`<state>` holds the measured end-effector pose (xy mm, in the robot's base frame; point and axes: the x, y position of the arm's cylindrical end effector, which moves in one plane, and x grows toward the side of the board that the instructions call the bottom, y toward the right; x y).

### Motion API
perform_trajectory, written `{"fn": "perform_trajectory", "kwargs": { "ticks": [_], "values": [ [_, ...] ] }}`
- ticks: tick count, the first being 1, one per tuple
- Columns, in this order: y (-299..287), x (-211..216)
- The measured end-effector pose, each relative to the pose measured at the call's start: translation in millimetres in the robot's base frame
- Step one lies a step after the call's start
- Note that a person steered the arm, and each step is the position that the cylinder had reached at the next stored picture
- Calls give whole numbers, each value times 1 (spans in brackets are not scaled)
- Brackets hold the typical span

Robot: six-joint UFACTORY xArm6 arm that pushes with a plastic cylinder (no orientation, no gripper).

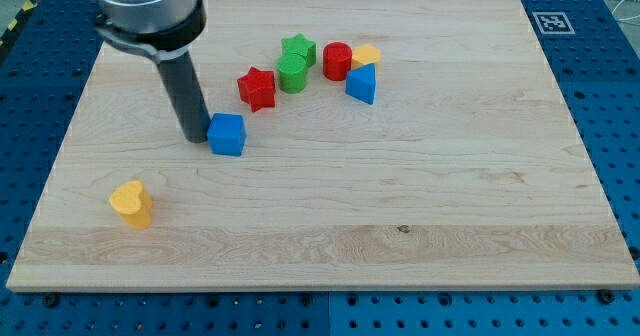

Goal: Push the yellow heart a bit right

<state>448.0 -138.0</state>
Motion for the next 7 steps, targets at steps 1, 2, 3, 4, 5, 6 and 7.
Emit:
{"fn": "perform_trajectory", "kwargs": {
  "ticks": [1, 2, 3, 4, 5, 6, 7],
  "values": [
    [18, 9],
    [32, 18],
    [21, 20],
    [-30, 45],
    [-75, 45],
    [-114, 65],
    [-112, 85]
  ]
}}
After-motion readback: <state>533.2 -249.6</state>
